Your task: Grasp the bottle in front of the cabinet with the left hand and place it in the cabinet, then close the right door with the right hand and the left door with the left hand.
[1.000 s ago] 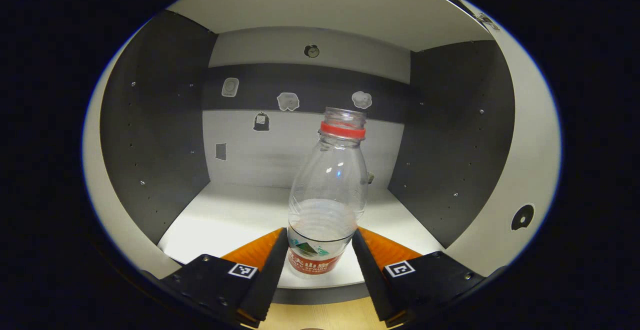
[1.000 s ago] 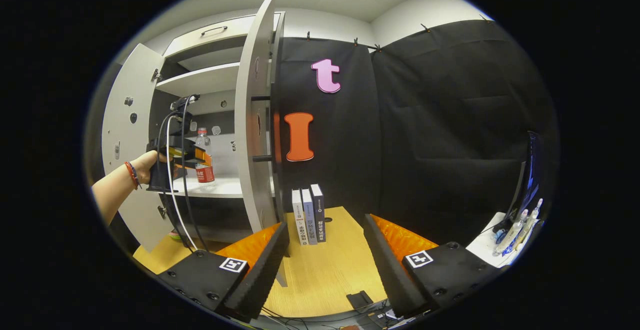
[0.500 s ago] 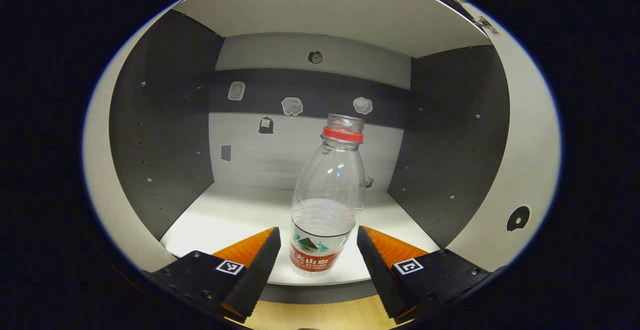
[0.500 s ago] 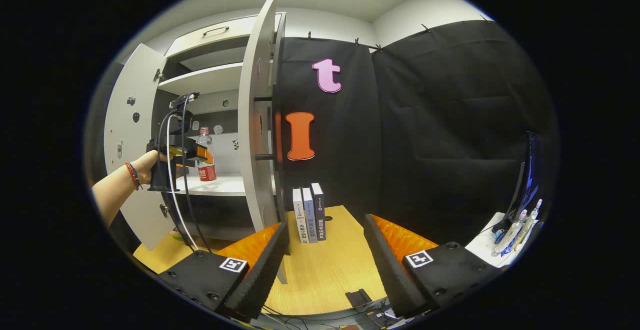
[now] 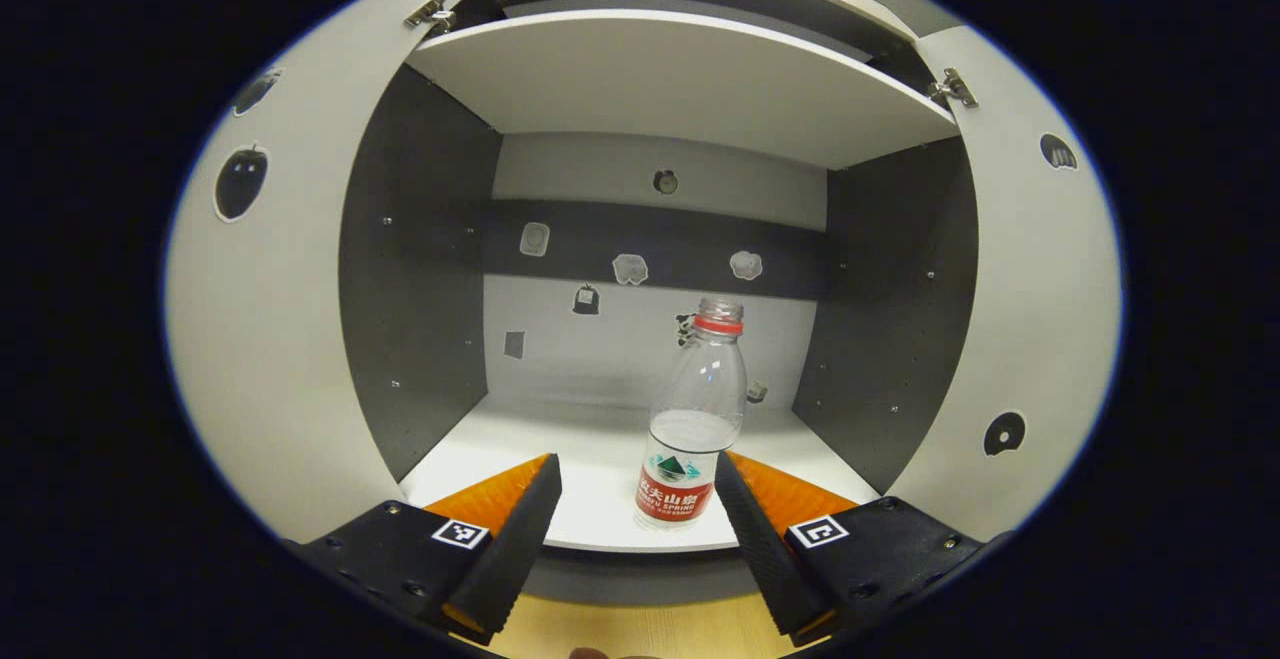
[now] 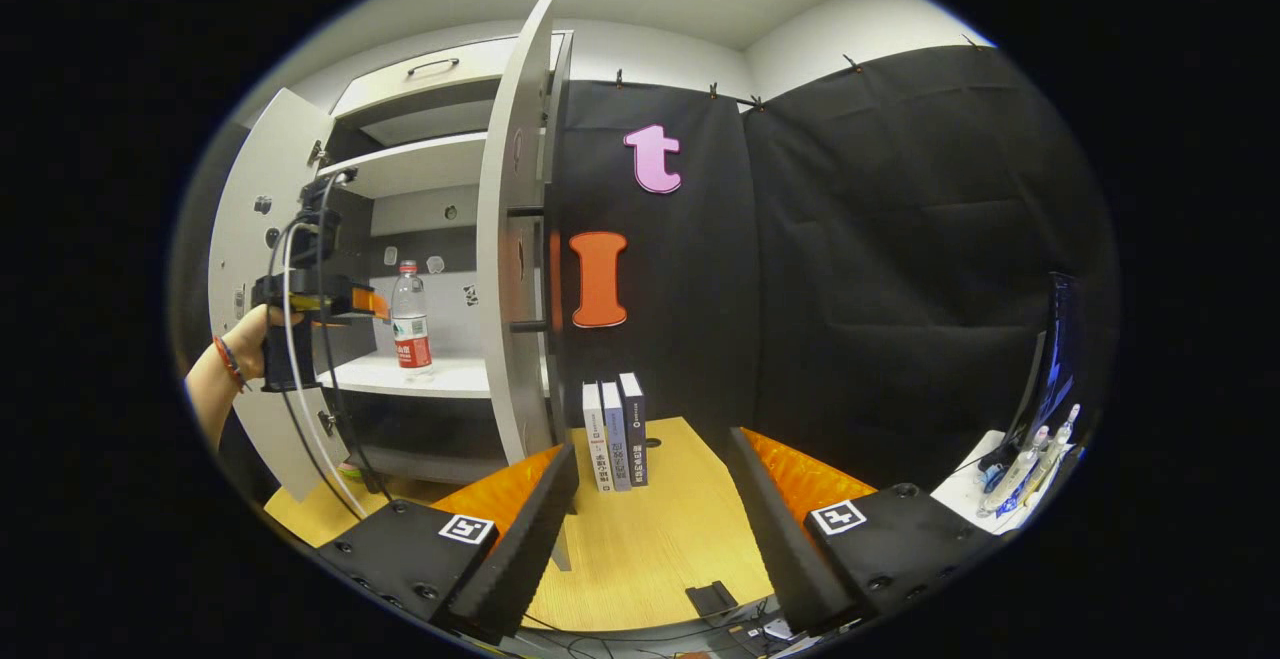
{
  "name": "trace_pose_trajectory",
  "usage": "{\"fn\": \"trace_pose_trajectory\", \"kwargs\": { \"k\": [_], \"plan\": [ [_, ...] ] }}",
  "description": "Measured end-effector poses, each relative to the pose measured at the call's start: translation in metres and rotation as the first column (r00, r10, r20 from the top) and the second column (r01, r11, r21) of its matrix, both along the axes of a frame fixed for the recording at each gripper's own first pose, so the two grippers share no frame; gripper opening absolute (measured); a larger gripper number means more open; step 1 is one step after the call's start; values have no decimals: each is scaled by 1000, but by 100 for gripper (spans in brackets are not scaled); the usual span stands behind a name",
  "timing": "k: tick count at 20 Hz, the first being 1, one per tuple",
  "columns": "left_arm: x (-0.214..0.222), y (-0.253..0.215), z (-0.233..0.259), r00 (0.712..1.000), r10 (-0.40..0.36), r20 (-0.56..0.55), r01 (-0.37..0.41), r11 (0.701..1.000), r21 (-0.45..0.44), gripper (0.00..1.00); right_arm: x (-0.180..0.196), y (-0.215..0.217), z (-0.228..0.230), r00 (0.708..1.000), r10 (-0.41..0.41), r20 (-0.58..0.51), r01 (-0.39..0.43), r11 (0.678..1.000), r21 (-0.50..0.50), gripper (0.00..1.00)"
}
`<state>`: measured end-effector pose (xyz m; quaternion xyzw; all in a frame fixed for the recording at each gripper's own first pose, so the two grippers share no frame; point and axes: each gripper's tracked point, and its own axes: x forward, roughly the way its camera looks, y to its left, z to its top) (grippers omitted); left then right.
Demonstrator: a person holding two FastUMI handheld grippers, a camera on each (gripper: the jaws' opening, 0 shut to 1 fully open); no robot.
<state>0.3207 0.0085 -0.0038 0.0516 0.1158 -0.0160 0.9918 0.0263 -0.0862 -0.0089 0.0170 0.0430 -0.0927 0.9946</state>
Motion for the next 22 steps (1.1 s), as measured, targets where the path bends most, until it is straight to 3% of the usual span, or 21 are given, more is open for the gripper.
{"fn": "trace_pose_trajectory", "kwargs": {
  "k": [8, 16, 22],
  "plan": [
    [-118, 36, 74, 987, -6, 160, 1, 1000, 29, 94, 29, 19, 3, 997, 77, -12, -78, 997, -12, 99],
    [-217, 67, 90, 981, -11, 191, 4, 999, 36, 94, 67, 28, 4, 991, 136, -19, -136, 991, -20, 100],
    [-275, 85, 110, 974, -6, 227, -5, 999, 51, 94, 97, 28, 9, 991, 131, -9, -131, 991, -28, 99]
  ]
}}
